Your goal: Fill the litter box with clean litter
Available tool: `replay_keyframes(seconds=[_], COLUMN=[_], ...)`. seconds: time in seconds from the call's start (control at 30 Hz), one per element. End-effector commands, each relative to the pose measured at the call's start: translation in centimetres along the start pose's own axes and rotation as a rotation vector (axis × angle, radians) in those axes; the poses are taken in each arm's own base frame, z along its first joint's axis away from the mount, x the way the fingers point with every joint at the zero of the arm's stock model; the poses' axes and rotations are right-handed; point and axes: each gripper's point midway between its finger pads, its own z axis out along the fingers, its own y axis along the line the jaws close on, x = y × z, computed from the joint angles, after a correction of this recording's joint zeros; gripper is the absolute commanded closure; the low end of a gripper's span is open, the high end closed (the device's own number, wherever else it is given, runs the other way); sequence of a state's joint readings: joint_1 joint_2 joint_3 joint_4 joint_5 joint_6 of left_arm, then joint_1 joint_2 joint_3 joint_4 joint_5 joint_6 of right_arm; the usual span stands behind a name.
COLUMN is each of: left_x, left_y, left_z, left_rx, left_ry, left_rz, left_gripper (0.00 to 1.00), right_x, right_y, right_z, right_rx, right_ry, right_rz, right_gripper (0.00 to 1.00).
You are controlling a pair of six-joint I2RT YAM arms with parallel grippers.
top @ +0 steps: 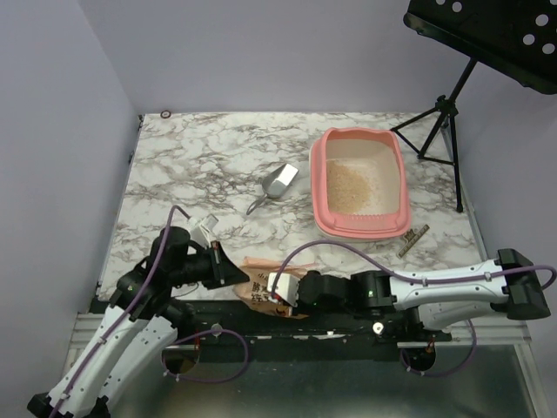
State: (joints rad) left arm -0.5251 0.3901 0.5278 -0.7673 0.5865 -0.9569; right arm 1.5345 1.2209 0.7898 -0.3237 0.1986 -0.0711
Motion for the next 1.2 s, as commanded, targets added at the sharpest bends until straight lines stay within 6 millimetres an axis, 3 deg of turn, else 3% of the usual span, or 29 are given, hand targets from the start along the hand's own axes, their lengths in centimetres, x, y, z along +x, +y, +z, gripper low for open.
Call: replay_keyframes(seconds=[0.0,0.17,0.33,0.43,0.57,0.7,0.87,1.0,1.17], left_x=[-6.6,-10.3,-12.6,-12.3,-10.1,-8.8,-7.2,-5.0,-3.9], left_y=[-3.7,-3.6,-8.8,-10.7,-12.7,-11.5,-9.9,-9.3,-8.2], left_z=[-2.8,-1.8,-1.8,-1.1,0.2,2.3,4.4,6.0,7.9], left_rx=[-0.075,-0.153,0.051,0.164,0.361,0.396,0.386,0.399,0.369], left_ry=[-0.26,-0.33,-0.43,-0.415,-0.291,-0.183,-0.086,-0.023,0.016], left_rz=[0.277,0.383,0.637,0.736,0.853,0.909,0.988,1.076,1.132], left_gripper=[0.93,0.93,0.77,0.67,0.57,0.49,0.42,0.36,0.33], right_x=[0.8,-0.4,-1.4,-2.2,-2.6,-3.4,-4.1,-3.7,-3.3], right_y=[-1.5,-5.7,-9.2,-10.4,-10.0,-9.1,-9.1,-9.1,-9.1], right_z=[-1.9,-3.1,-3.4,-3.8,-4.2,-5.1,-5.5,-5.4,-5.5], right_rx=[-0.001,0.009,-0.028,-0.089,-0.213,-0.293,-0.272,-0.252,-0.227], right_ry=[0.029,-0.025,-0.072,-0.105,-0.13,-0.181,-0.238,-0.259,-0.271], right_rz=[-0.022,-0.045,-0.053,-0.067,-0.091,-0.095,-0.085,-0.063,-0.045], right_gripper=[1.0,1.0,1.0,1.0,1.0,1.0,1.0,1.0,1.0])
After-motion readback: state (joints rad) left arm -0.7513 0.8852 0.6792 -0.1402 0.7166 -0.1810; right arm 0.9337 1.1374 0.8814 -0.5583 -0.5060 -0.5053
